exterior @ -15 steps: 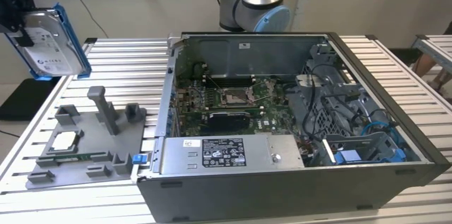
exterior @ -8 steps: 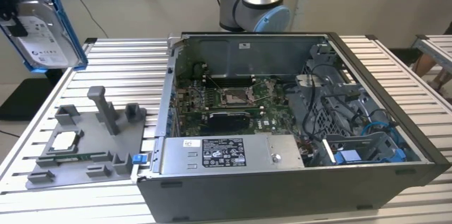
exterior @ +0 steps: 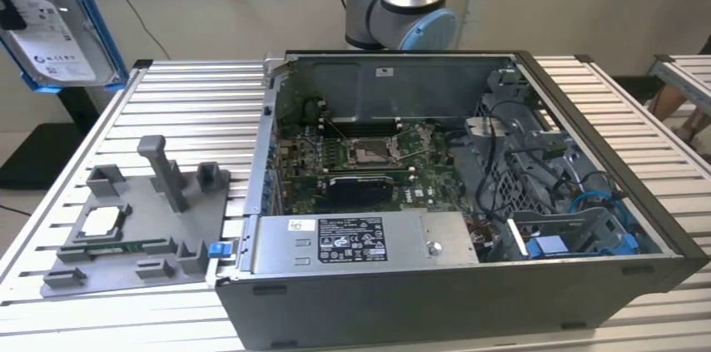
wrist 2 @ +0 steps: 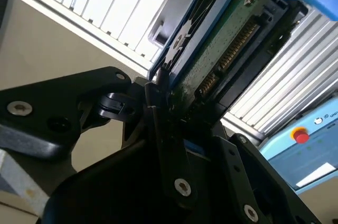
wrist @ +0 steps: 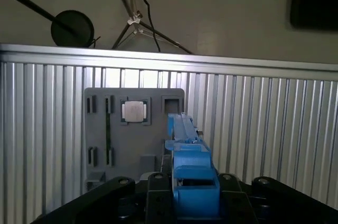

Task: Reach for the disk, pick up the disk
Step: 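Pick up the disk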

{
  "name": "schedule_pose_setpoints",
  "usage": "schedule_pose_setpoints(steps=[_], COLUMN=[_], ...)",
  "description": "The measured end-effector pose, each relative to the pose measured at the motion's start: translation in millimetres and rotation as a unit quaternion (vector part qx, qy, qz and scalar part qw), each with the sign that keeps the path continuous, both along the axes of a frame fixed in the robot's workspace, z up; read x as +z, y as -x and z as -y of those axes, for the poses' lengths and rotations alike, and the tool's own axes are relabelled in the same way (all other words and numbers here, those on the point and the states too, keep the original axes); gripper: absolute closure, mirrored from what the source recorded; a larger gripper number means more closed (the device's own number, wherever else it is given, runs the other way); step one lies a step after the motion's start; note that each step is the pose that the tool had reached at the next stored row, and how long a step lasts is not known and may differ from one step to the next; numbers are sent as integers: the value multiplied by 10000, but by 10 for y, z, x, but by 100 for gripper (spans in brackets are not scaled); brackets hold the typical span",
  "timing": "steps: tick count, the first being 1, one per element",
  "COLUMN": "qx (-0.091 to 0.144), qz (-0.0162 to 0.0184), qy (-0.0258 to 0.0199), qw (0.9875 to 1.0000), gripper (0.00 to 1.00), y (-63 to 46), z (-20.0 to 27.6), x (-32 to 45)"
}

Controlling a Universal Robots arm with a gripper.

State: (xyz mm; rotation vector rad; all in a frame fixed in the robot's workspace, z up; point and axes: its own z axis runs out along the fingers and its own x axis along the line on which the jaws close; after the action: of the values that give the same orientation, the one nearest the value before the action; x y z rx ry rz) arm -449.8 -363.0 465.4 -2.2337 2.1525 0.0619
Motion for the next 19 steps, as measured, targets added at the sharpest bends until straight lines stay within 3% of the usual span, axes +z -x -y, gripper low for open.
schedule_pose_setpoints(steps=[17,19], qx=[0,1], qz=[-2,-1], qy=[0,0], qw=[10000,10000], gripper=[100,100], y=[-1,-1], z=[0,0], x=[779,790])
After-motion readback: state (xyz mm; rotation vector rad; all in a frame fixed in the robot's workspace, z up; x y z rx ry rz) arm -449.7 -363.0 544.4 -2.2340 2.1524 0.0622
